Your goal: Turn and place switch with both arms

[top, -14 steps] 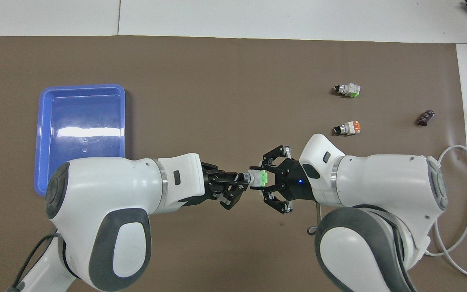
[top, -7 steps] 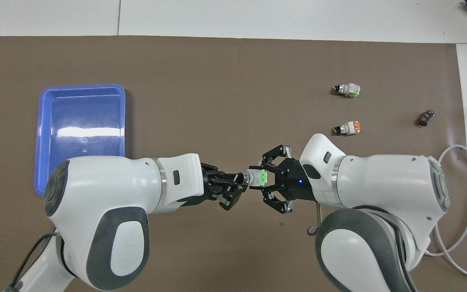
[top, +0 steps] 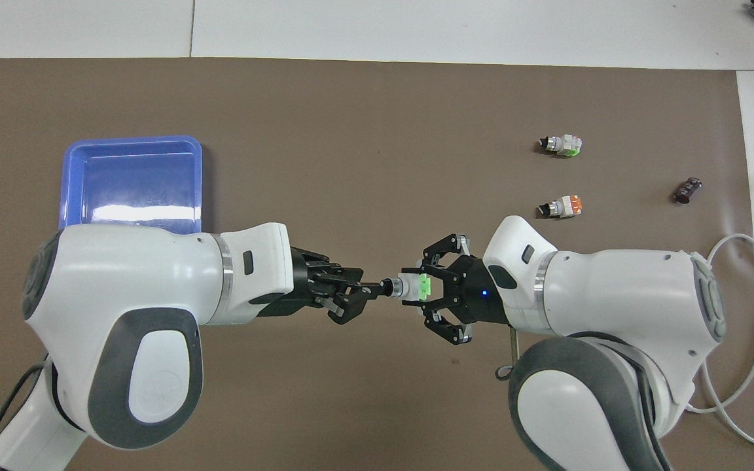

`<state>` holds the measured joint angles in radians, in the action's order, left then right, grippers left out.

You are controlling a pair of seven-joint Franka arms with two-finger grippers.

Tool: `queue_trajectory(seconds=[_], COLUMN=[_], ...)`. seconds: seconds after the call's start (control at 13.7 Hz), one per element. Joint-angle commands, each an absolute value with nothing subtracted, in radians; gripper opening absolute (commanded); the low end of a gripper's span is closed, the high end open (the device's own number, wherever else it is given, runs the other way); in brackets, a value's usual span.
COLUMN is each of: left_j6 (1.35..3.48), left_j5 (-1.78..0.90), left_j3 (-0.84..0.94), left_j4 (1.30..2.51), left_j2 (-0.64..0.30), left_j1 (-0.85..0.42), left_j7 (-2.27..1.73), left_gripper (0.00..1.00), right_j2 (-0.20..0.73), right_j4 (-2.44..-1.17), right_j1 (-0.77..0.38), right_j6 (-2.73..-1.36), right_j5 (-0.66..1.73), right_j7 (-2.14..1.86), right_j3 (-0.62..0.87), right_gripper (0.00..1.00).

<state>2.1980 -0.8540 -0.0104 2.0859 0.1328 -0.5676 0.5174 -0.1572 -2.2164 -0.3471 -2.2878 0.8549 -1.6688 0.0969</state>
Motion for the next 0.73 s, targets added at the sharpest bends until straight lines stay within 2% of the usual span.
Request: queue_trajectory(seconds=[0.0,0.66], left_j6=[2.223,2.29], left_j5=[-0.873,-0.873], left_j3=[-0.002,0.003], left_j4=[2.089,2.1], left_j2=[0.141,0.127], left_j1=[-0.575,-0.609], left_j7=[0.538,0.538], left_gripper=[0.38,0.36], right_j2=[-0.17,-0.17], right_j4=[-2.22,-2.221], right_j1=[-0.342,-0.342], right_j6=[-2.292,-2.292], right_j5=[0.882,0.882], right_j7=[-1.649,-1.651], right_j3=[0.106,0.106], right_gripper=[0.0,0.0])
